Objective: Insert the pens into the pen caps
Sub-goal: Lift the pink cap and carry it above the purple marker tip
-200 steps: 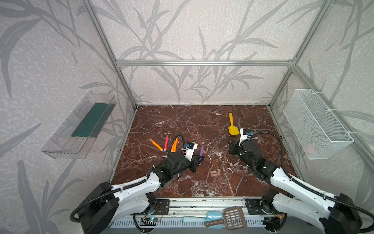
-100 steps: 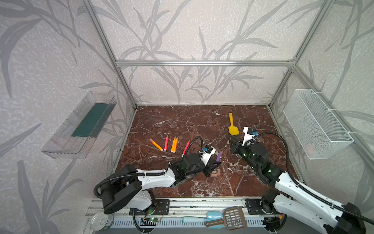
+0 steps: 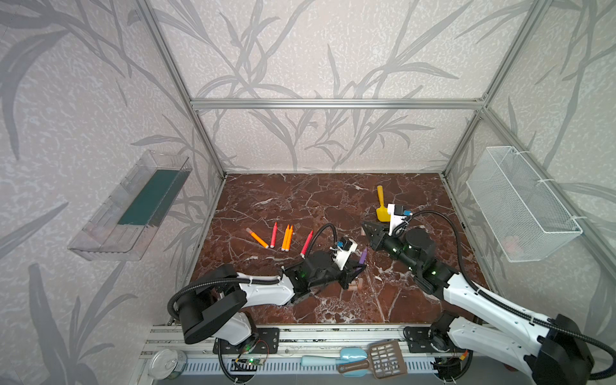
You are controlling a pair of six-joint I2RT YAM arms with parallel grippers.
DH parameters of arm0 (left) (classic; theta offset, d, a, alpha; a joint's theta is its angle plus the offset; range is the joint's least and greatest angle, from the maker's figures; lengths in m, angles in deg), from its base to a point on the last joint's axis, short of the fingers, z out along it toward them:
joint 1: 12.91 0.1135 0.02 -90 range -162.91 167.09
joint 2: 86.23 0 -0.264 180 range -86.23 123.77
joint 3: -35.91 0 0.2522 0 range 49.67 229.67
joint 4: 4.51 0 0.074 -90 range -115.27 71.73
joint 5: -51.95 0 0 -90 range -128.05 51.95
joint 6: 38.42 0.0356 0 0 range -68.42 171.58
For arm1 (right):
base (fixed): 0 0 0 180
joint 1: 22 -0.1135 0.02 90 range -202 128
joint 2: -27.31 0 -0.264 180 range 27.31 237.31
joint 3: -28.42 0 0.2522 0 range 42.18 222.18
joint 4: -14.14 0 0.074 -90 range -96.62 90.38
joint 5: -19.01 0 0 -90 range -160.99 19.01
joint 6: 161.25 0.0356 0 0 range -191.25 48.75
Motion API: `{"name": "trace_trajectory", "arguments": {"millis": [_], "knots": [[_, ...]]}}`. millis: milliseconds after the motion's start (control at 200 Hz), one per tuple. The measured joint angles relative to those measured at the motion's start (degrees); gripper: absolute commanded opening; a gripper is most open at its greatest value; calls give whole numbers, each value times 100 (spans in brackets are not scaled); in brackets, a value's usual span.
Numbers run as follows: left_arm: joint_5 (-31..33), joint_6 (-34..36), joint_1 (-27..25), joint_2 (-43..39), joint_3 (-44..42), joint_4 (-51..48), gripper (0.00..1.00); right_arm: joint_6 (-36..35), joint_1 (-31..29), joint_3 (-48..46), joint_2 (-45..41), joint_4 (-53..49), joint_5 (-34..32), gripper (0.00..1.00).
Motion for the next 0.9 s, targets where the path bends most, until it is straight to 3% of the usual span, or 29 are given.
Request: {"name": "trace_trajectory", "arguments": {"millis": [905], "knots": [[439, -24, 0, -92, -105, 188, 0, 173, -120, -369, -232, 330, 44, 0]]}}
